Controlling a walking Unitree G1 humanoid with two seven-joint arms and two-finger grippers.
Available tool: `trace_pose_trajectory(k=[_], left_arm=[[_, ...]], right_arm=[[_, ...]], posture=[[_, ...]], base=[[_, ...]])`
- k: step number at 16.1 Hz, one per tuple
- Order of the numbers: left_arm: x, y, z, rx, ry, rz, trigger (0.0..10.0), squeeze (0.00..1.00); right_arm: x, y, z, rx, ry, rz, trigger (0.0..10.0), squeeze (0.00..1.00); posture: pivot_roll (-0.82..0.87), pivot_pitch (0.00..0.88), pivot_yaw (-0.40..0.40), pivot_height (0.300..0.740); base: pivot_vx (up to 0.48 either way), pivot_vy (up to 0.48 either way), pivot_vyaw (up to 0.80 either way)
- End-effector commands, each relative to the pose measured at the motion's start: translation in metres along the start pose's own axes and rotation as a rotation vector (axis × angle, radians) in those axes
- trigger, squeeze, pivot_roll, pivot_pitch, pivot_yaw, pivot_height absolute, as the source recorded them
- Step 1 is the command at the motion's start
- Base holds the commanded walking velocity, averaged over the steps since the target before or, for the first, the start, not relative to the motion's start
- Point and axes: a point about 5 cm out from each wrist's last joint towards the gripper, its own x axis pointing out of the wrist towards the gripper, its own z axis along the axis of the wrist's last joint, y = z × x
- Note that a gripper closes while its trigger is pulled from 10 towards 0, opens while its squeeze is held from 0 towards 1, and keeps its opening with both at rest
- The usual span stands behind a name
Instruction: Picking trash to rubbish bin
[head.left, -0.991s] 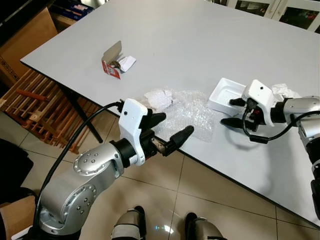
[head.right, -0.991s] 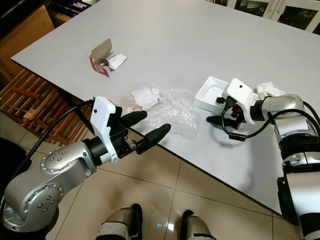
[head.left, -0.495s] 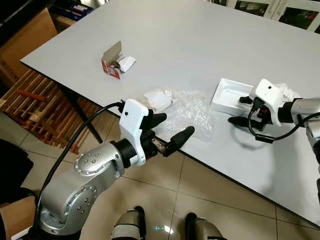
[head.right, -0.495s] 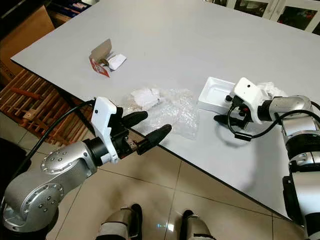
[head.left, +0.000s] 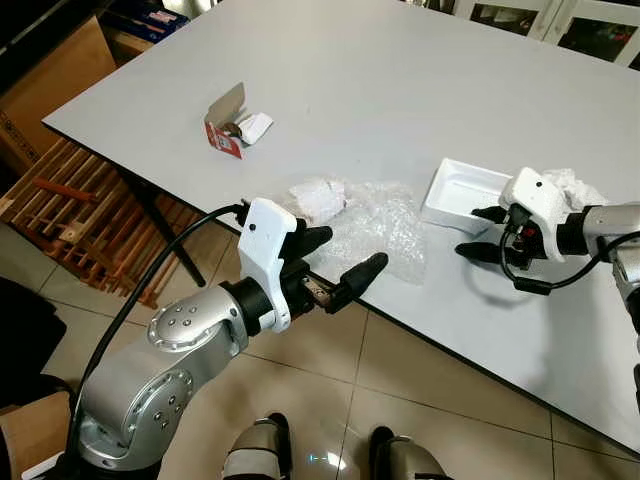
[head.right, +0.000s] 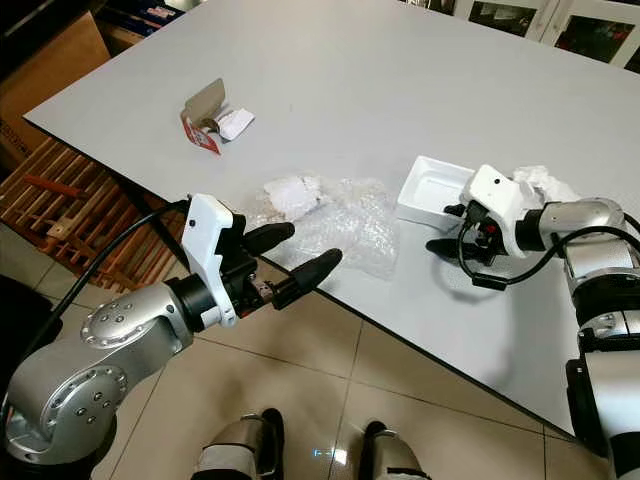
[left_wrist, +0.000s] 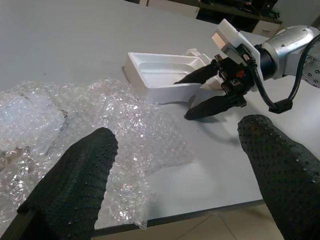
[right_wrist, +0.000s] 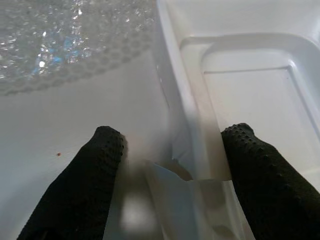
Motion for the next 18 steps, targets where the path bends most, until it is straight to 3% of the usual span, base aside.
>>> trace_pose_trajectory(k=[1, 9, 13, 18], left_arm=[[0.0, -0.001, 0.0, 0.012, 0.002, -0.006, 10.0, 0.0], [-0.001, -0.001, -0.001, 0.009, -0.005, 0.011, 10.0, 0.0], [0.0, -0.001, -0.001, 0.011, -0.007, 0.014, 10.0, 0.0], [0.0, 0.001, 0.0, 0.02, -0.015, 0.022, 10.0, 0.0]], right_arm=[[0.007, 0.012, -0.018, 0.053, 0.054, 0.069, 0.0, 0.0], [0.013, 0.013, -0.008, 0.059, 0.02, 0.092, 0.0, 0.0], [0.02, 0.012, -0.005, 0.1, -0.032, 0.015, 0.0, 0.0], [0.048, 0.04, -0.016, 0.206, -0.134, -0.027, 0.0, 0.0]], posture=[[0.15, 0.226, 0.025, 0.74], [0.15, 0.228, 0.004, 0.74], [0.15, 0.225, 0.003, 0.74], [0.16, 0.201, 0.007, 0.74]], base=[[0.0, 0.0, 0.0], [0.0, 0.0, 0.0], [0.0, 0.0, 0.0], [0.0, 0.0, 0.0]])
